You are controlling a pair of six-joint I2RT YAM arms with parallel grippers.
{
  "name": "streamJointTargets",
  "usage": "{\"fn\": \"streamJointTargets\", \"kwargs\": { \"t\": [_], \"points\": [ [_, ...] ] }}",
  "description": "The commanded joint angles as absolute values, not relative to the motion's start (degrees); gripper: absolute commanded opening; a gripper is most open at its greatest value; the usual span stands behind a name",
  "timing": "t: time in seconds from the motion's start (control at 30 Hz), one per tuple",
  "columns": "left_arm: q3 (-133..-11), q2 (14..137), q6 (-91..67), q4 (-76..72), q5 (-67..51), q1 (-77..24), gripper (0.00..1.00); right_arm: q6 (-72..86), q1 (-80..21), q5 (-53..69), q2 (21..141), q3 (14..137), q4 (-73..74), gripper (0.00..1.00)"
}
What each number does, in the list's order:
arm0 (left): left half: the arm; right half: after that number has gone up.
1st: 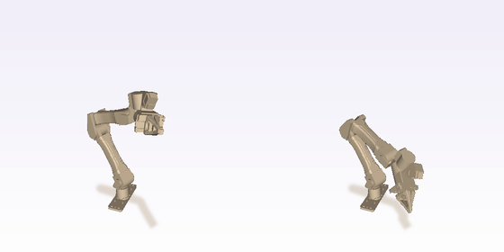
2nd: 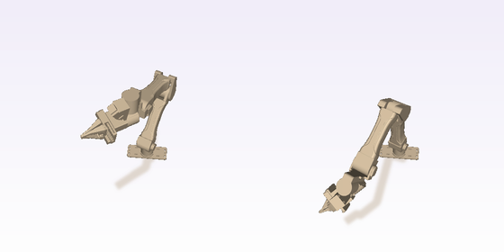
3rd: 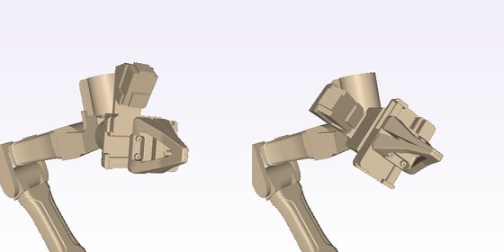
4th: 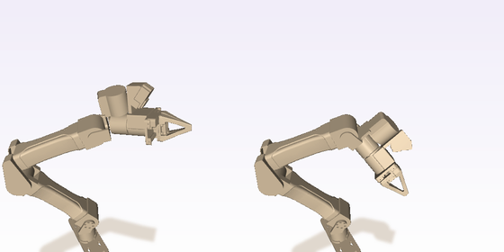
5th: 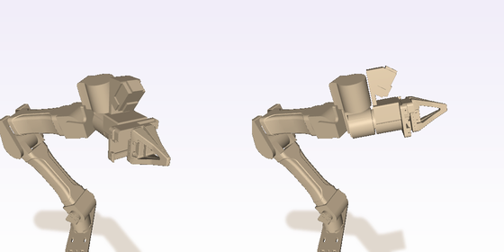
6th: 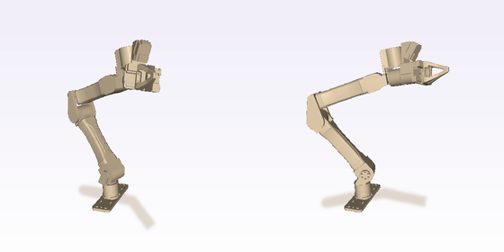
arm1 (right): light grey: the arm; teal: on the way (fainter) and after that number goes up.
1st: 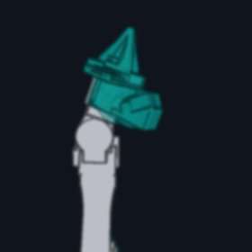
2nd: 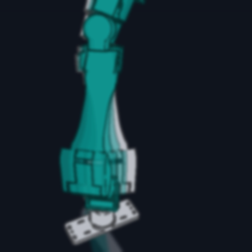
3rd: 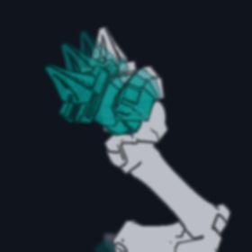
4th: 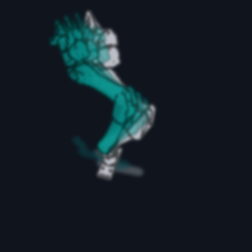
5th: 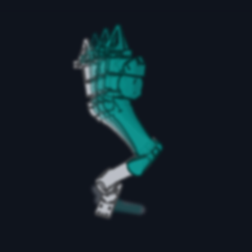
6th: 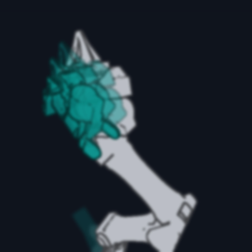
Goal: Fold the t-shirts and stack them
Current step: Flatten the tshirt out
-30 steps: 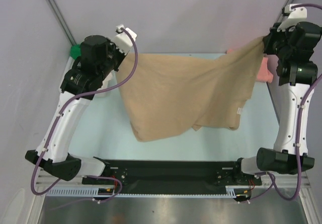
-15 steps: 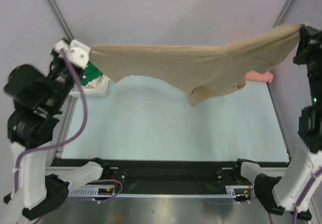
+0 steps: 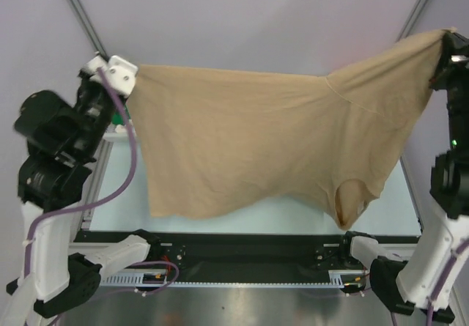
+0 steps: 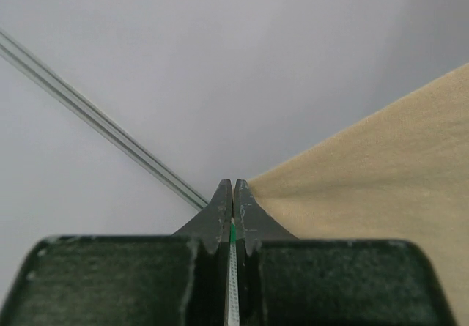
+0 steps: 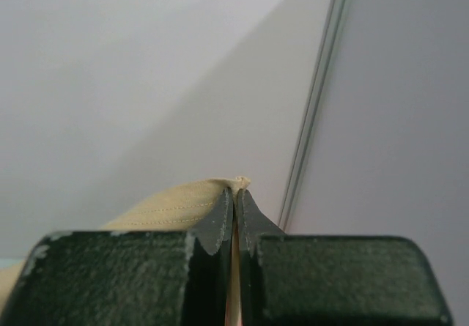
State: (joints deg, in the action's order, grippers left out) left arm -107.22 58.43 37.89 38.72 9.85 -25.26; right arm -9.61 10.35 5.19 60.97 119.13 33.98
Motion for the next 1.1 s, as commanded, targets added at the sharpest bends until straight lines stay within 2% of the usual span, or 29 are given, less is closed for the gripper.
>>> {"fn": "streamJointTargets", "kwargs": {
  "t": [0.0, 0.2, 0.33, 0.5, 0.77, 1.07],
  "points": [
    [-103.73, 63.27, 38.33, 36.04, 13.63, -24.08, 0.01, -11.16, 10.72, 6.23, 66.00, 114.10, 27.78, 0.00],
    [-95.39, 72.22, 29.46, 36.83, 6.71, -19.08, 0.00, -9.58, 10.72, 13.26, 71.53, 101.10, 25.32, 0.00],
    [-86.08, 78.03, 24.88, 31.48, 4.40, -14.34, 0.00, -9.84, 10.63, 13.71, 76.88, 88.98, 22.07, 0.00],
    [-80.68, 90.57, 24.52, 24.71, 2.46, -12.13, 0.00, -13.35, 8.53, 11.78, 85.32, 82.36, 17.67, 0.00],
    [-89.99, 106.95, 24.96, 23.11, 4.22, -10.29, 0.01, -16.35, 4.66, 8.18, 102.46, 89.99, 15.56, 0.00],
    [-100.89, 115.04, 22.42, 24.52, 0.89, -7.03, 0.01, -20.82, 3.43, 5.89, 107.14, 94.22, 16.26, 0.00]
  ]
}}
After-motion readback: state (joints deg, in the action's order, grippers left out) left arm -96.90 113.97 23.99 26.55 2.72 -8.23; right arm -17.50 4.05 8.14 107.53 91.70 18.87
